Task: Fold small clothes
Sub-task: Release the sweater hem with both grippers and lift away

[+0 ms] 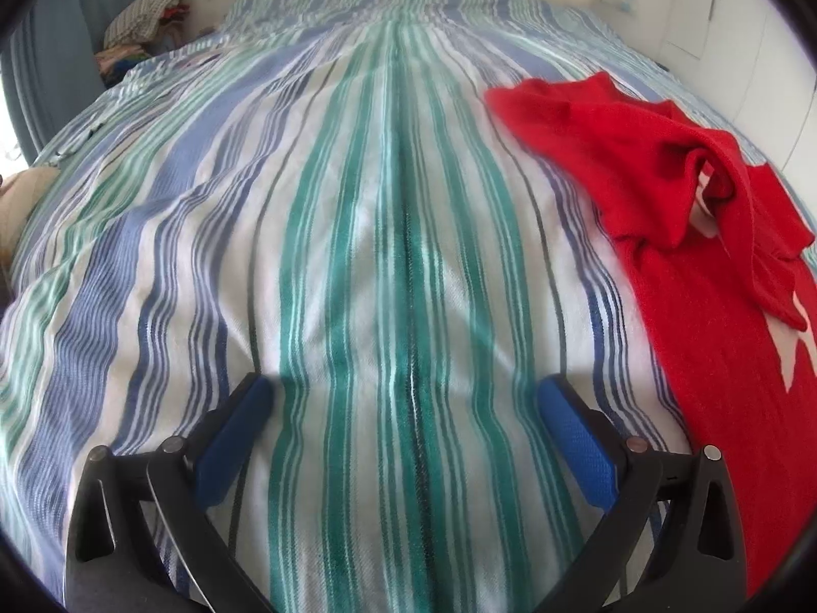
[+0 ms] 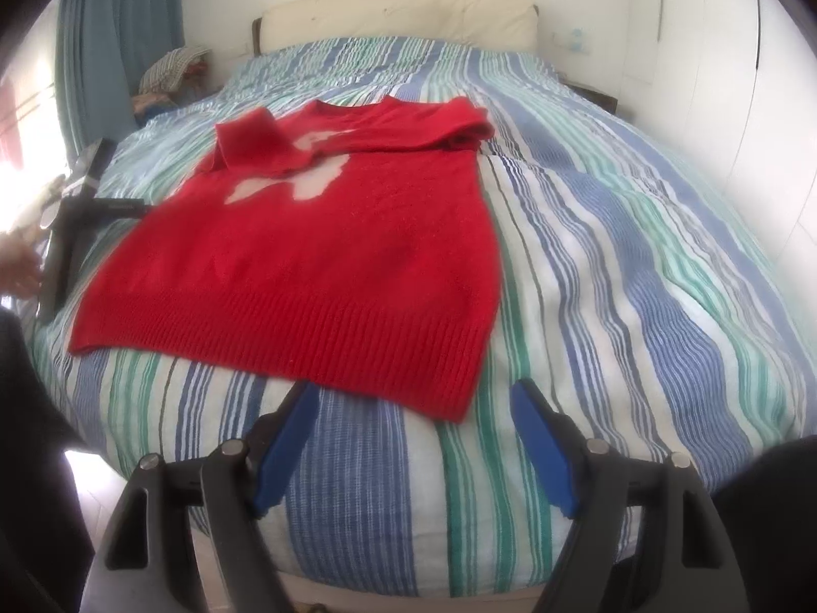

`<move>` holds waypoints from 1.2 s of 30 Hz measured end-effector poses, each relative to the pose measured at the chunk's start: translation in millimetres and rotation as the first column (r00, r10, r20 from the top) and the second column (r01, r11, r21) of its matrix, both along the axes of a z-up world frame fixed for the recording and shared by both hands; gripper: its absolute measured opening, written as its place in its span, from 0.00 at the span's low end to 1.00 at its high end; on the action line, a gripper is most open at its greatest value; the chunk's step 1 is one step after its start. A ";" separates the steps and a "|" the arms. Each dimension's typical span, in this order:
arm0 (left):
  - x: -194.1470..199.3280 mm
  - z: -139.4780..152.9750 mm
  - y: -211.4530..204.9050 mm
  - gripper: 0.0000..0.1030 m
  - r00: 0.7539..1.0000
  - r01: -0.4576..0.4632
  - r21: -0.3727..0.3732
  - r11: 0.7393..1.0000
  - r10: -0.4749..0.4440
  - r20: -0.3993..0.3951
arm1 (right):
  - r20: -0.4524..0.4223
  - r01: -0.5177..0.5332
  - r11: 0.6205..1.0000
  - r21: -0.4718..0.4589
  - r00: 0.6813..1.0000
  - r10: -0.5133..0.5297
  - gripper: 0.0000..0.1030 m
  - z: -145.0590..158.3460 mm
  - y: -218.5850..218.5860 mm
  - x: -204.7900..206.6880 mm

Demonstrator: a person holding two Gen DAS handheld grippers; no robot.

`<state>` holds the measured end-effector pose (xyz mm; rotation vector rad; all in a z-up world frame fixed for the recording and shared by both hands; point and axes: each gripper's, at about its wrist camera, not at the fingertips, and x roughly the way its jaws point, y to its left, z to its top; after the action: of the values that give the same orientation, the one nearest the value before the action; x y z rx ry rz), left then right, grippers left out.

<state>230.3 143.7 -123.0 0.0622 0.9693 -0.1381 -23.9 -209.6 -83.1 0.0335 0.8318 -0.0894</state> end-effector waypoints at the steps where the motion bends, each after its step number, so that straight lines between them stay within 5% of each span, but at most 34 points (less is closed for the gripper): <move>1: 2.6 -0.3 0.4 1.00 1.000 0.000 -0.005 1.000 0.000 -0.002 | -0.001 0.009 1.000 0.001 1.000 -0.009 0.74 0.4 -1.3 0.7; 18: 7.9 -1.2 2.5 1.00 1.000 0.000 -0.006 1.000 0.000 -0.002 | -0.110 0.042 0.999 0.015 0.993 -0.040 0.74 -12.1 21.2 9.3; 36: 7.7 -1.5 2.3 1.00 1.000 0.000 -0.007 1.000 0.000 -0.002 | -0.047 0.095 0.987 0.131 0.995 -0.090 0.74 -12.2 -1.6 -7.2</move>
<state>238.0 146.0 -124.6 0.0557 0.9704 -0.1410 -31.1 -211.2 -95.3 0.1964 0.8761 -0.1223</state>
